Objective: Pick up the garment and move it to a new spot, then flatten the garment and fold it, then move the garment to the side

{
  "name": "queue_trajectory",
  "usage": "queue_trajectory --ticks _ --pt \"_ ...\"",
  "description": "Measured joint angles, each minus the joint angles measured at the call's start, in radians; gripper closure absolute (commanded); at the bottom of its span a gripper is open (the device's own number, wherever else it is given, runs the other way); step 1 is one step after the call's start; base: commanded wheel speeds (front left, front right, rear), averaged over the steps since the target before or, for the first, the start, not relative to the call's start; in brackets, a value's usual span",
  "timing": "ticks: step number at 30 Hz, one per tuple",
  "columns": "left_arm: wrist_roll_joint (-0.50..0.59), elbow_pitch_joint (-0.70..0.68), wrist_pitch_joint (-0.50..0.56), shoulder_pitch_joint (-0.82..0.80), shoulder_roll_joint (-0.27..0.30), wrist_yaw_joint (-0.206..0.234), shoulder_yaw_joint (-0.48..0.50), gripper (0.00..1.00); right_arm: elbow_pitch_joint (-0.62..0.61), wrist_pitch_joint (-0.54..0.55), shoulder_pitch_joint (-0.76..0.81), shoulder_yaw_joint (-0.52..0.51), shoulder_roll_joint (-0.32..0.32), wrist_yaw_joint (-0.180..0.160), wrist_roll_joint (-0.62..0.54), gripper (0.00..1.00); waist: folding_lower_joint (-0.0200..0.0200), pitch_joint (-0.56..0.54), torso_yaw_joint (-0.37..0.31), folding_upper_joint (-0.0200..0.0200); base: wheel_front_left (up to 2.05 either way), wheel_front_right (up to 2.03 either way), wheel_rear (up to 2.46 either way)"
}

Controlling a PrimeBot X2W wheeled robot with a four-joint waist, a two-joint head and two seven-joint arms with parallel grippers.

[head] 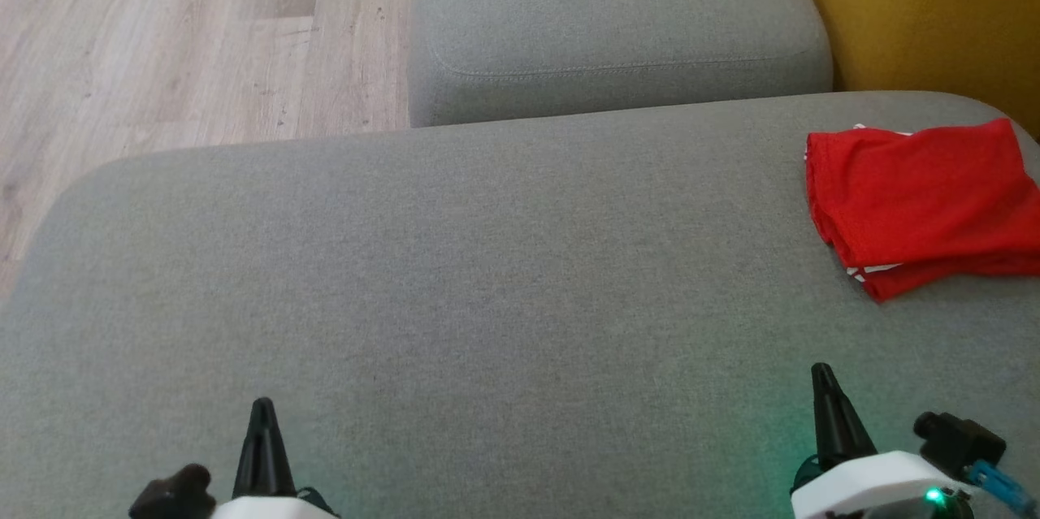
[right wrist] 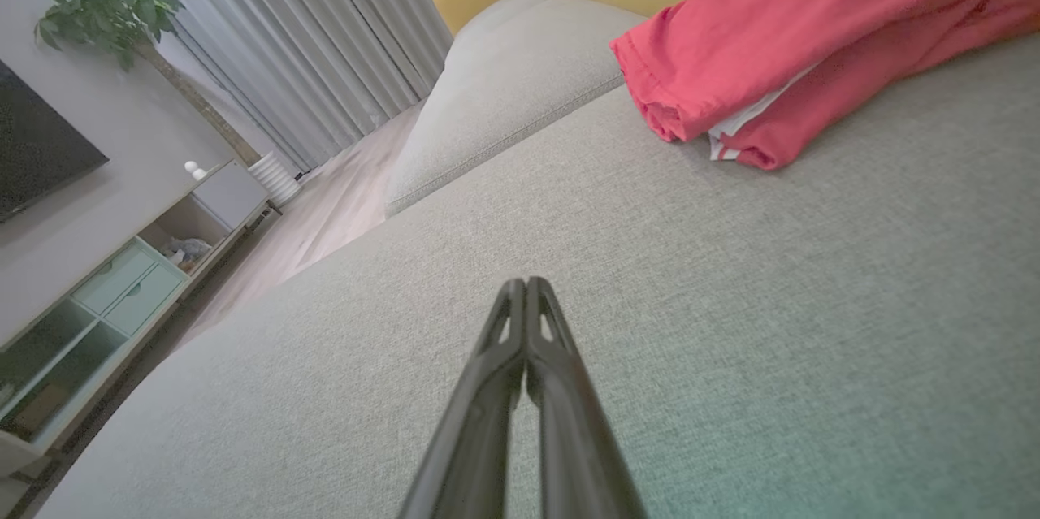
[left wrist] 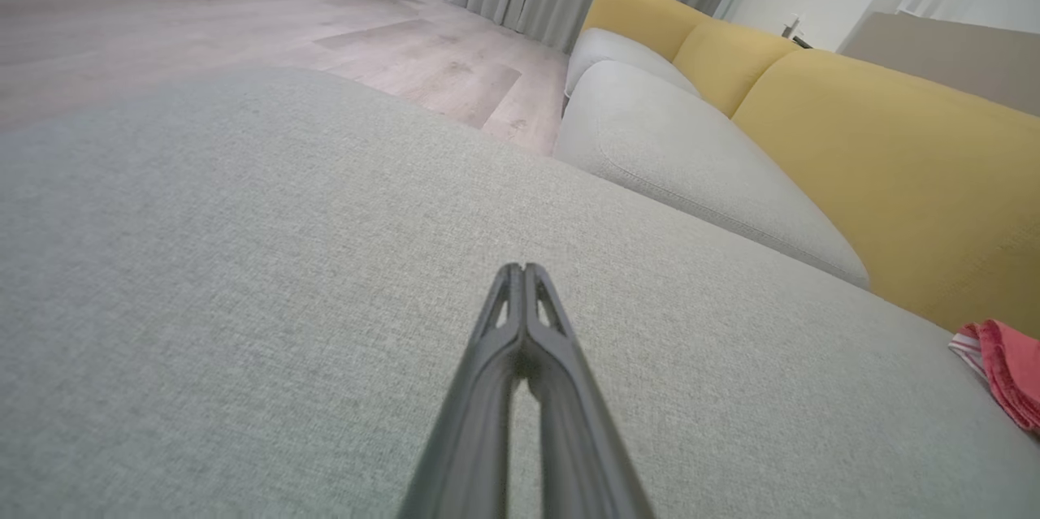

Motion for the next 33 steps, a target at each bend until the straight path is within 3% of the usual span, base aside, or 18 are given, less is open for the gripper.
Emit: queue_trajectory --ticks 33 --pt "-0.393 -0.002 0.102 -0.056 -0.001 -0.064 0.070 1.00 -0.040 0.103 -0.045 -0.069 0.001 0.000 0.390 1.00 0.0000 0.028 0.004 0.0000 0.00 0.00 0.00"
